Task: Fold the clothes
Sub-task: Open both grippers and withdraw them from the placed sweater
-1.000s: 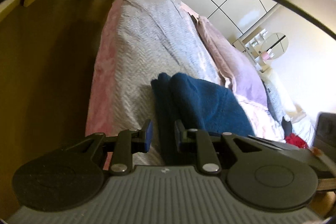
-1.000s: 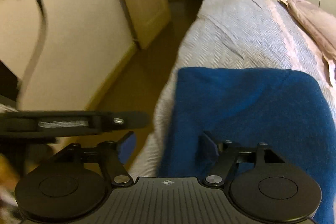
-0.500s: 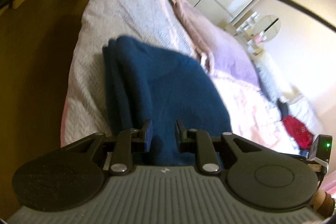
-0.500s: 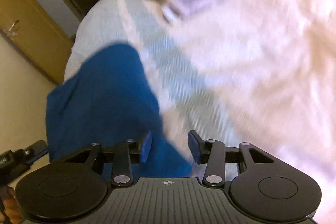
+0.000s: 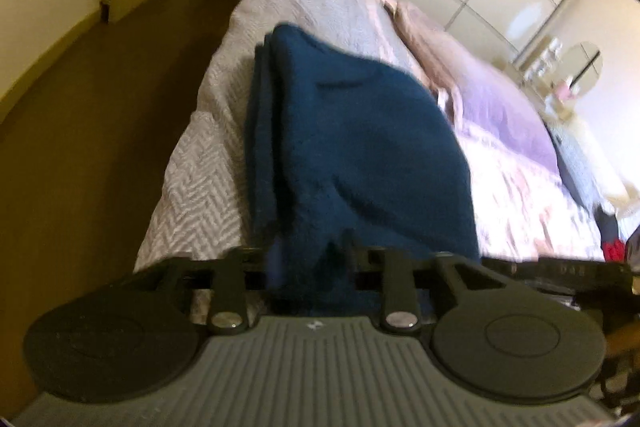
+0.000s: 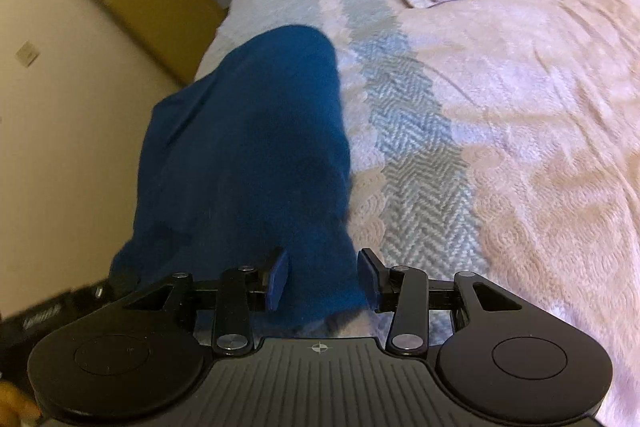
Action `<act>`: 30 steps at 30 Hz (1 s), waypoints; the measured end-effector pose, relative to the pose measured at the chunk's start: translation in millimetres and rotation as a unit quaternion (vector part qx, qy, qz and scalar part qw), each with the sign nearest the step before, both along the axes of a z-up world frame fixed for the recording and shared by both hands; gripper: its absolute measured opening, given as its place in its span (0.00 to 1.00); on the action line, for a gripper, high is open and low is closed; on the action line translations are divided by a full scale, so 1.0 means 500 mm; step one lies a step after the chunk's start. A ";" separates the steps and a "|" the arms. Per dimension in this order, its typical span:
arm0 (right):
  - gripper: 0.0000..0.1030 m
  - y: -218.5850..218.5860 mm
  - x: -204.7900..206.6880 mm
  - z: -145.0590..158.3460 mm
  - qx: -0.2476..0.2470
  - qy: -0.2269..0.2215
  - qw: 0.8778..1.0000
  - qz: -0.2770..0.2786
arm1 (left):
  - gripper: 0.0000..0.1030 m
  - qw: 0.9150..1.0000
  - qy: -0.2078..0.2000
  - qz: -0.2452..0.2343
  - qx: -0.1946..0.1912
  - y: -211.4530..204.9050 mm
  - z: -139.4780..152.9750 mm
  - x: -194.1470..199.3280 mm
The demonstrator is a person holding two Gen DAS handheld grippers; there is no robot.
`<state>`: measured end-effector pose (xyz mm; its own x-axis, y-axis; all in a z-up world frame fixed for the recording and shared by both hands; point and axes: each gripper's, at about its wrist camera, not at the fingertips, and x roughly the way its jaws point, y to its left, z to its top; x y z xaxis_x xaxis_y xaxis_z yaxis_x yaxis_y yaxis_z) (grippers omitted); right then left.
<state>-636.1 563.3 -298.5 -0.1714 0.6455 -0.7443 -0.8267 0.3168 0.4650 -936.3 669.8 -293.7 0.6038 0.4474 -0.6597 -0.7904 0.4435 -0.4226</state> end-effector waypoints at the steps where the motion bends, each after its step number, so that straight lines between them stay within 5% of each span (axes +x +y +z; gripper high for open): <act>1: 0.41 0.000 0.000 -0.001 0.004 -0.003 1.000 0.008 | 0.06 1.000 0.005 0.009 0.005 -0.010 -0.003 -0.008; 8: 0.41 -0.008 -0.014 -0.001 -0.012 -0.027 0.998 0.049 | 0.12 0.997 0.040 0.063 0.012 -0.045 -0.015 -0.024; 11: 0.42 -0.022 -0.018 0.031 -0.018 -0.035 0.998 0.048 | 0.13 0.995 0.063 0.060 0.038 -0.057 0.034 -0.003; 15: 0.60 -0.058 -0.044 0.092 -0.013 -0.068 0.997 0.044 | 0.24 0.989 0.124 0.045 0.071 -0.102 0.099 0.015; 25: 0.61 -0.177 -0.139 0.261 0.016 -0.120 0.993 -0.004 | 0.49 0.972 0.198 0.038 0.118 -0.214 0.290 0.012; 30: 0.61 -0.239 -0.155 0.344 0.018 -0.141 0.989 -0.029 | 0.61 0.957 0.250 0.048 0.136 -0.263 0.351 0.013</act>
